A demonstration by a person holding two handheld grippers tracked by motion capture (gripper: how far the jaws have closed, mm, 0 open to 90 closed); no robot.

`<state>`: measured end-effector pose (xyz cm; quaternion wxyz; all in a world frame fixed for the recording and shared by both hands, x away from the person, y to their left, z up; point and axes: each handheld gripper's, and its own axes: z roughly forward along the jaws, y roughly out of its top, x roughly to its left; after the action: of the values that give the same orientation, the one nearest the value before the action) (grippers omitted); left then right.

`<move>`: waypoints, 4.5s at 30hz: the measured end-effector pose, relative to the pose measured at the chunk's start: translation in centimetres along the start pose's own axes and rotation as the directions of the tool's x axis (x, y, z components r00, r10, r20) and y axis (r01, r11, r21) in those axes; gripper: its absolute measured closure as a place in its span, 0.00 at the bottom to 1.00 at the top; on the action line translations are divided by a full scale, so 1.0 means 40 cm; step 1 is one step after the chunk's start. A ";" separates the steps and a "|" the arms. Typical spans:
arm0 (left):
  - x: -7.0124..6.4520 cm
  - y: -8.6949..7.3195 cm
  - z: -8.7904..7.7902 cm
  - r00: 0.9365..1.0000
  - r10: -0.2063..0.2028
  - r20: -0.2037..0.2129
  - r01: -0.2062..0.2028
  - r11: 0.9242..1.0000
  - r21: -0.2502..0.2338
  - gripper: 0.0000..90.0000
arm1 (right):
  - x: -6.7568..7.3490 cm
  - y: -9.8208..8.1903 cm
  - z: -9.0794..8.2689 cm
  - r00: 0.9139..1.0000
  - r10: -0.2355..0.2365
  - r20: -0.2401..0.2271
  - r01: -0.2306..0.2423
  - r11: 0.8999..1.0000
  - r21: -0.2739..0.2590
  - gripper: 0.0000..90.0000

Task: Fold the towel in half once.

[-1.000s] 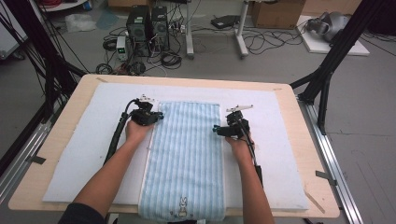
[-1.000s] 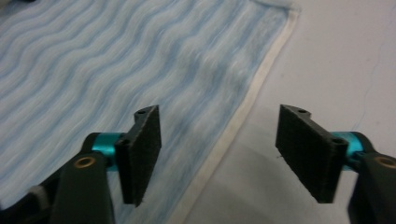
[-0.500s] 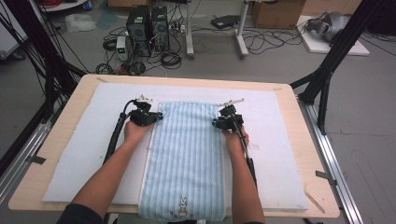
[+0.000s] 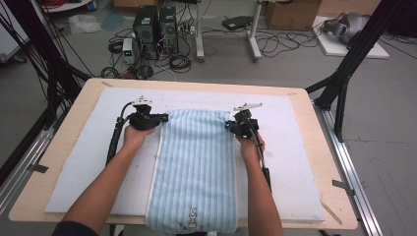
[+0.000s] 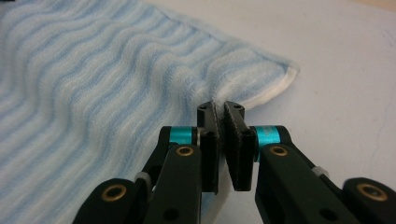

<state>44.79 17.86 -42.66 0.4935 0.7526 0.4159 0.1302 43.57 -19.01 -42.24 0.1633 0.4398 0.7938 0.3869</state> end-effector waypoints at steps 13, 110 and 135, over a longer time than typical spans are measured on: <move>-0.059 0.013 -0.063 0.997 0.059 0.058 -0.056 0.997 -0.053 0.95 | 0.024 -0.023 -0.083 0.998 -0.020 -0.061 0.016 0.997 -0.069 0.94; -0.083 -0.099 -0.175 0.991 0.012 0.137 -0.005 0.999 -0.051 0.99 | 0.083 -0.081 -0.172 0.997 -0.029 -0.067 0.029 1.000 0.010 0.93; -0.105 -0.106 -0.011 0.997 0.067 -0.023 -0.064 0.990 0.123 0.70 | 0.102 -0.091 -0.187 0.993 -0.068 -0.094 0.070 0.997 0.014 0.93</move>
<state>39.83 15.68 -45.17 0.4363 0.7929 0.4048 0.1306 34.72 -20.30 -39.83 0.1357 0.3950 0.8185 0.3945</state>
